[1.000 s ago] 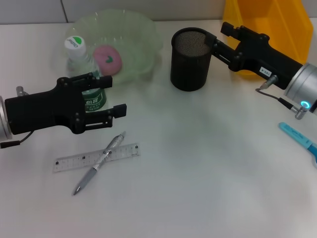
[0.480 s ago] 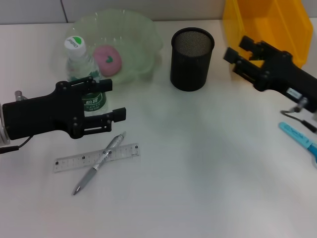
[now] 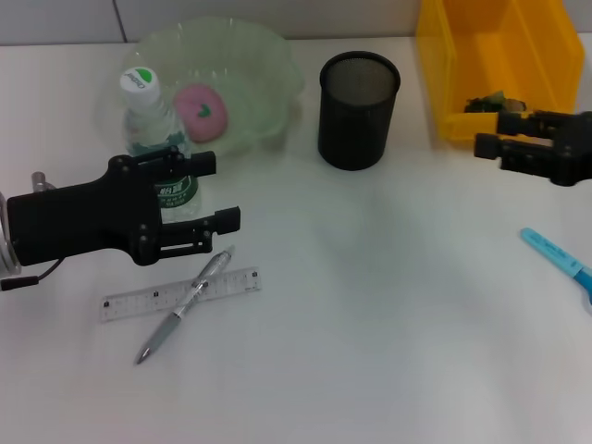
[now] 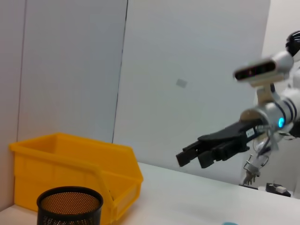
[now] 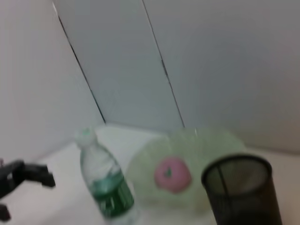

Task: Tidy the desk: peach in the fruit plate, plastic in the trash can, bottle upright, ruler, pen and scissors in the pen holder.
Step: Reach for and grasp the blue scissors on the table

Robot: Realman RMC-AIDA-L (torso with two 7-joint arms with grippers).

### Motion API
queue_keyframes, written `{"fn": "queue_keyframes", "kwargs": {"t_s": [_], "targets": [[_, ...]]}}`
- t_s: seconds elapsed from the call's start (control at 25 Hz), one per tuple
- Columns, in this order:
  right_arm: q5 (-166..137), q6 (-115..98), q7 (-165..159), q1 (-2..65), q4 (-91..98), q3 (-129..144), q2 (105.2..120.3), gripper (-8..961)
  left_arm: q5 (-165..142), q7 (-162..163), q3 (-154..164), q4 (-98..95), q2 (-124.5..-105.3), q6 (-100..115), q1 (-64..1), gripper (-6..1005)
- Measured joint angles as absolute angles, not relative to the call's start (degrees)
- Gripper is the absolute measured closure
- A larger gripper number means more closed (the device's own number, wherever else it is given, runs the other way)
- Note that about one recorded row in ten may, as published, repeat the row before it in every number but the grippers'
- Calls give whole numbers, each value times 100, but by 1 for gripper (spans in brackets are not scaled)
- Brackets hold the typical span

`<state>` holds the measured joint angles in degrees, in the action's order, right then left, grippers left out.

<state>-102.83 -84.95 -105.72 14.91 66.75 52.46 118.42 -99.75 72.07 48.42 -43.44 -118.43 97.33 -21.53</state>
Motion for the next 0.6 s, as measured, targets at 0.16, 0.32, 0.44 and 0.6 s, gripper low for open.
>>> {"fn": "queue_keyframes", "kwargs": {"t_s": [0.16,0.32,0.44,0.6], "targets": [[-11329,-9305,-11564,1723,7690,4635,11891,358,-9975,7207,4843,-4307,-11850,9760,-2136,281],[-11660,-9831,-11848,1881,8065,4255,11893,359,-9975,7207,4899,-4274,-11856,9808,-2121,282],[-11706,-9884,-11888,1878,8107,4212,11895,359,-9975,7207,4913,-4257,-11862,9855,-2112,282],[-11759,-9888,-11900,1868,8096,4201,11897,359,-9975,7207,4913,-4235,-11865,9878,-2071,283]]}}
